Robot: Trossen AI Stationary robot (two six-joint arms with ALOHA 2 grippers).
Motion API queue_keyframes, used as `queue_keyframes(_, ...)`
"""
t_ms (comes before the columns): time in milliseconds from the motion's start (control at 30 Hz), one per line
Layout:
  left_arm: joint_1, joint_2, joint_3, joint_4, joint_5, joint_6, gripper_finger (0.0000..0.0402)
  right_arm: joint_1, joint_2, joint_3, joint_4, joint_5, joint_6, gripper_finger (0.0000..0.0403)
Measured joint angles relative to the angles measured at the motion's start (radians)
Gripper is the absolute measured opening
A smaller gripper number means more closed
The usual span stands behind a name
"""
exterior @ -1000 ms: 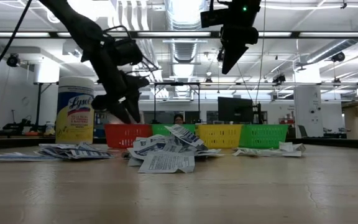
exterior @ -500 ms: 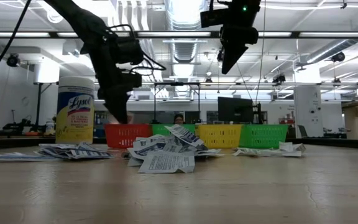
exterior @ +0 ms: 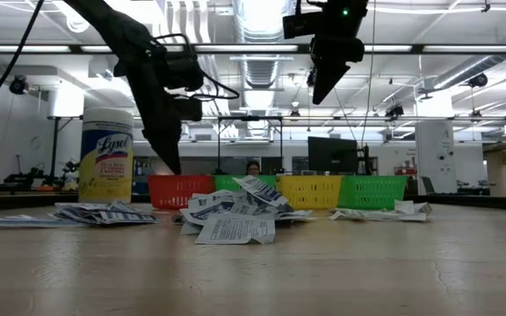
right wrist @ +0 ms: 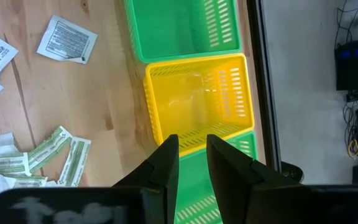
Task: Pick & Place First Aid Supplies
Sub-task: Put the green bandage into the left green bin
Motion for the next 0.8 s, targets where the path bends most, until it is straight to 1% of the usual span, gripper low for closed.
queue_keyframes(200, -0.002, 0.0, 0.003, -0.001, 0.0, 0.0, 0.0168, 0.0, 0.0, 0.0, 0.001, 0.0, -0.005, 0.0069)
queue_keyframes(300, 0.0, -0.012, 0.026, -0.003, 0.003, -0.03, 0.0168, 0.0, 0.0, 0.0, 0.0, 0.0, -0.006, 0.0068)
queue_keyframes(367, 0.0, -0.032, 0.05, -0.005, 0.04, -0.06, 0.0168, 0.0, 0.0, -0.002, -0.01, -0.005, -0.003, 0.0068)
queue_keyframes(433, 0.0, -0.059, 0.068, -0.008, 0.097, -0.083, 0.0168, -0.001, 0.0, -0.004, -0.049, -0.037, -0.013, 0.0068)
queue_keyframes(500, 0.0, -0.092, 0.079, -0.009, 0.164, -0.106, 0.0168, -0.001, 0.0, -0.006, -0.084, -0.119, -0.046, 0.0068)
queue_keyframes(533, 0.0, -0.111, 0.08, -0.003, 0.193, -0.115, 0.0168, -0.001, 0.0, -0.007, -0.1, -0.189, -0.066, 0.0068)
queue_keyframes(600, -0.001, -0.152, 0.076, 0.013, 0.234, -0.135, 0.0168, -0.001, 0.0, -0.011, -0.121, -0.362, -0.118, 0.0068)
queue_keyframes(700, -0.001, -0.215, 0.054, 0.039, 0.255, -0.168, 0.0168, 0.001, 0.0, -0.025, -0.129, -0.627, -0.19, 0.0068)
queue_keyframes(733, -0.001, -0.237, 0.043, 0.051, 0.256, -0.178, 0.0168, 0.001, 0.0, -0.031, -0.125, -0.686, -0.203, 0.0068)
queue_keyframes(767, -0.002, -0.259, 0.031, 0.064, 0.255, -0.191, 0.0168, 0.001, 0.0, -0.037, -0.124, -0.715, -0.208, 0.0068)
queue_keyframes(800, -0.002, -0.281, 0.016, 0.08, 0.255, -0.202, 0.0168, 0.002, 0.0, -0.046, -0.124, -0.721, -0.207, 0.0068)
